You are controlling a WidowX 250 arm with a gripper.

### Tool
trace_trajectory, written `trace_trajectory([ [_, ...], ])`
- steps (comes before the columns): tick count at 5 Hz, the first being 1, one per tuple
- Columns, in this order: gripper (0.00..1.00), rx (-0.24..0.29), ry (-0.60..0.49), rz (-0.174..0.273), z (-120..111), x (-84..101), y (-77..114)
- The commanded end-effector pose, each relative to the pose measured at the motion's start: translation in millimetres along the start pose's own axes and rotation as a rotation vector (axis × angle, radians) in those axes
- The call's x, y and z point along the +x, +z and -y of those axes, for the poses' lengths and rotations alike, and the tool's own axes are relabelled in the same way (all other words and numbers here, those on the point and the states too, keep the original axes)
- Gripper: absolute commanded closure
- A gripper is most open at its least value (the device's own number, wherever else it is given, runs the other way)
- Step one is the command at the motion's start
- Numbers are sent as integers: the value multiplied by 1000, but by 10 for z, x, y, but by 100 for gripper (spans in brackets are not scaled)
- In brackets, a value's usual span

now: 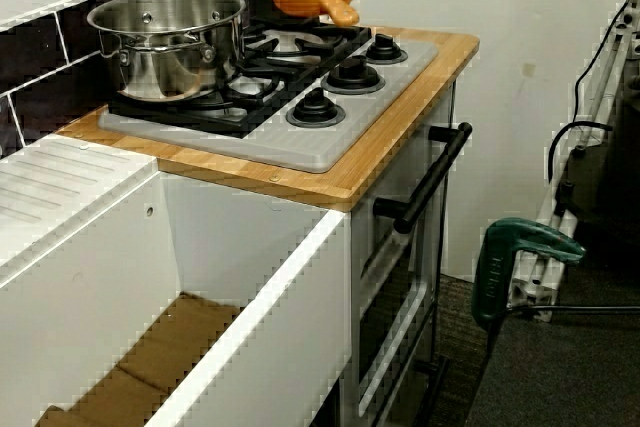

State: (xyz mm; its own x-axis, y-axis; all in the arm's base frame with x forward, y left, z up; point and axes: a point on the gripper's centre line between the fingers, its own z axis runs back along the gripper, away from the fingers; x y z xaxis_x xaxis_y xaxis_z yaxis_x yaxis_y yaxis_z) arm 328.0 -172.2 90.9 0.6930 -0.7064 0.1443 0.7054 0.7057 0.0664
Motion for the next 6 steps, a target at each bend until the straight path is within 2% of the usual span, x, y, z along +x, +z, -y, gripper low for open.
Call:
trace_trajectory([
  [1, 100, 30, 13, 5, -122, 71, 28],
  [2, 0, 40, 24, -6, -149, 80, 8],
  [3, 0, 44, 50, -23, -189, 88, 12],
  [5, 0, -5, 92, -6, -258, 72, 234],
  [6, 0, 5, 157, 4, -377, 6, 375],
])
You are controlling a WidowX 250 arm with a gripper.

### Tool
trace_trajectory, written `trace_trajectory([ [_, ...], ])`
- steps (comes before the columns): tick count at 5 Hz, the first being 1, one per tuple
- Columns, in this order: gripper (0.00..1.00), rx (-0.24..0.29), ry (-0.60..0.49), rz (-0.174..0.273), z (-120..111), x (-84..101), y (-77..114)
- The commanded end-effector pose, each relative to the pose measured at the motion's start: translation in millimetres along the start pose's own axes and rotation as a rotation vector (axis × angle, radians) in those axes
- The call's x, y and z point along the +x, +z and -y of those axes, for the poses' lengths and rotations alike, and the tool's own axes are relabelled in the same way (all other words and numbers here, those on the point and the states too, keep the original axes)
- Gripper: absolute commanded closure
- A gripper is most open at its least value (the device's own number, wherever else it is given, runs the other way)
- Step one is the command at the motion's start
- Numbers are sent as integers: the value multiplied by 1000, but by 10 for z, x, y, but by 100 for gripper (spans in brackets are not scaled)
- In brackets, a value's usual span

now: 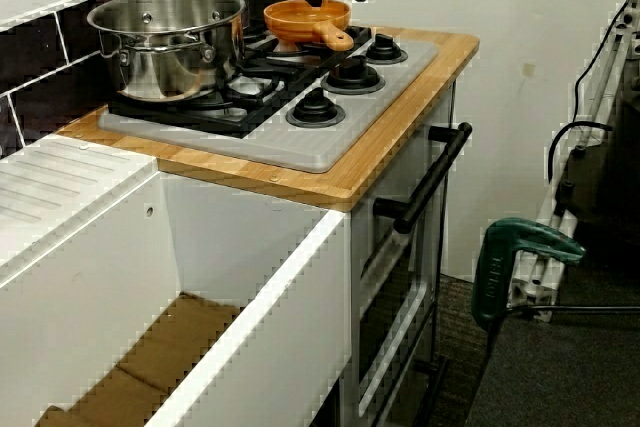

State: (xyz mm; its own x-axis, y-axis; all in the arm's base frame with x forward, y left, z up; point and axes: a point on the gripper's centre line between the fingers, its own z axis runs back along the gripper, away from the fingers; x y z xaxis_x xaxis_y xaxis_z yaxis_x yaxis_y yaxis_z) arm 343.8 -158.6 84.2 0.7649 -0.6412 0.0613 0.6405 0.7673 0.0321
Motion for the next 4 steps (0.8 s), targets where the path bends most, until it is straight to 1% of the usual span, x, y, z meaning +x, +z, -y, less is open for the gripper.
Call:
trace_trajectory([
  [1, 0, 34, 160, 67, -330, -99, 485],
  [2, 0, 39, 238, 51, -470, -150, 513],
  [3, 0, 51, 292, 60, -556, -190, 588],
  [4, 0, 60, 396, 40, -602, -182, 498],
])
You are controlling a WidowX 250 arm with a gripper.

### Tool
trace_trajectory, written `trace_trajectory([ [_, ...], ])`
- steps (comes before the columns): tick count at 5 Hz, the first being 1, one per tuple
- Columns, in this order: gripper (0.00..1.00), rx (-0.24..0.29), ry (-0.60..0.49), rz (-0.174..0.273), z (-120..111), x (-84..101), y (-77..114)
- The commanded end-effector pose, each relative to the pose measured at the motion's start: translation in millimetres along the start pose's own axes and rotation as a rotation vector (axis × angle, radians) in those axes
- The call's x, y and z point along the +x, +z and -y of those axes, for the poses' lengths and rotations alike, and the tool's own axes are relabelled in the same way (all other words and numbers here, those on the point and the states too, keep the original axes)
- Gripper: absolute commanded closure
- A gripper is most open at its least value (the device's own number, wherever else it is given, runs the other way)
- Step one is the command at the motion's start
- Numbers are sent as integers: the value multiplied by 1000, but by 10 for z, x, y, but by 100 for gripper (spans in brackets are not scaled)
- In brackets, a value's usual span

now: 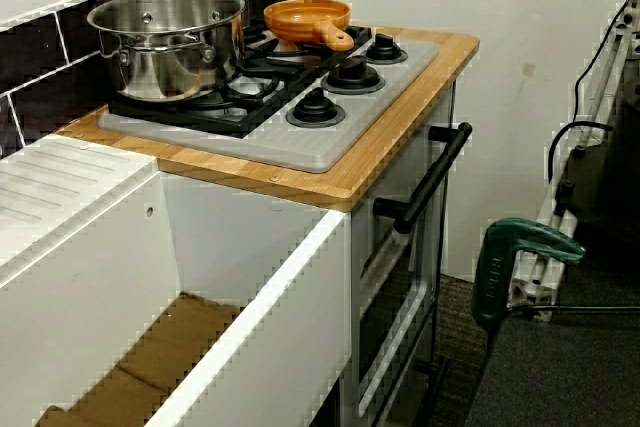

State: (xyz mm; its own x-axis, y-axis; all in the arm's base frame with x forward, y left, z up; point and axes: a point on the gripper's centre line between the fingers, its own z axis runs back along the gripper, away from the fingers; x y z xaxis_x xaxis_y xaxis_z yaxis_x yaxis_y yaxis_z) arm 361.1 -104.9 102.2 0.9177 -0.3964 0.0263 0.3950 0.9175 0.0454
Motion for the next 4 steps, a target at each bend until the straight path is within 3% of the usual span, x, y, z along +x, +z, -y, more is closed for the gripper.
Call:
trace_trajectory([
  [1, 0, 28, 173, 72, -78, 56, 222],
  [4, 0, 43, 180, 10, -117, 62, -60],
])
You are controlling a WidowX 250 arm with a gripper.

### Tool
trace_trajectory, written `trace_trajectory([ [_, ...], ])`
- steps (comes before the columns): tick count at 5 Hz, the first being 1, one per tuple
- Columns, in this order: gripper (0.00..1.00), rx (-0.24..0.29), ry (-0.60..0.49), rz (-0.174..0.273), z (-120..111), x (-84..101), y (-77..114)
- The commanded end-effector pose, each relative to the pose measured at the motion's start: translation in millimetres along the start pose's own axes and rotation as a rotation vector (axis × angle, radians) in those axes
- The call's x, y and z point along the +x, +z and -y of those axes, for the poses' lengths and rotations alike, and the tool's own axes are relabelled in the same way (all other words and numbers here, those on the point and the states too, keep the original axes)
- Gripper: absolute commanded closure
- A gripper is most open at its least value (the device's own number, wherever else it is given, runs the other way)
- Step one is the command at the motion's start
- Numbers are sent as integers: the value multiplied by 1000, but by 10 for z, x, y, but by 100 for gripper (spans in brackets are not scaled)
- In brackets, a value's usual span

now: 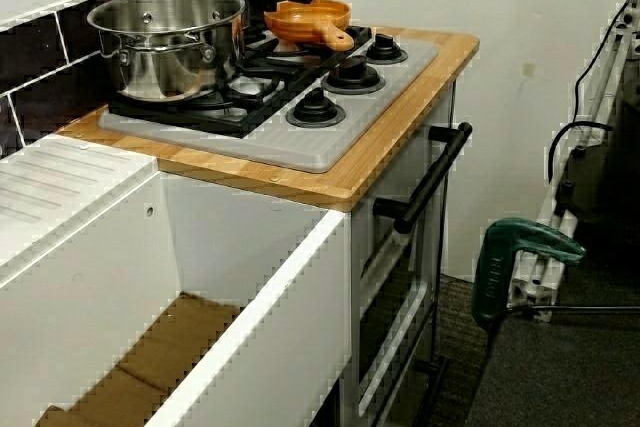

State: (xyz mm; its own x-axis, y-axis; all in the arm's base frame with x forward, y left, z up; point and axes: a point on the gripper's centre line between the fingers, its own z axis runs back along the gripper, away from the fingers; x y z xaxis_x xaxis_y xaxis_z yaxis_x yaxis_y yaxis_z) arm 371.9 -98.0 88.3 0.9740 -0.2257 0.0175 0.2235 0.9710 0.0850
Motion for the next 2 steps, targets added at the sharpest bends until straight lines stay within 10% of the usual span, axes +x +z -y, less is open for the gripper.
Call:
trace_trajectory([
  [1, 0, -8, -8, 17, -7, -9, -30],
  [2, 0, 5, -7, 9, -15, -13, -99],
])
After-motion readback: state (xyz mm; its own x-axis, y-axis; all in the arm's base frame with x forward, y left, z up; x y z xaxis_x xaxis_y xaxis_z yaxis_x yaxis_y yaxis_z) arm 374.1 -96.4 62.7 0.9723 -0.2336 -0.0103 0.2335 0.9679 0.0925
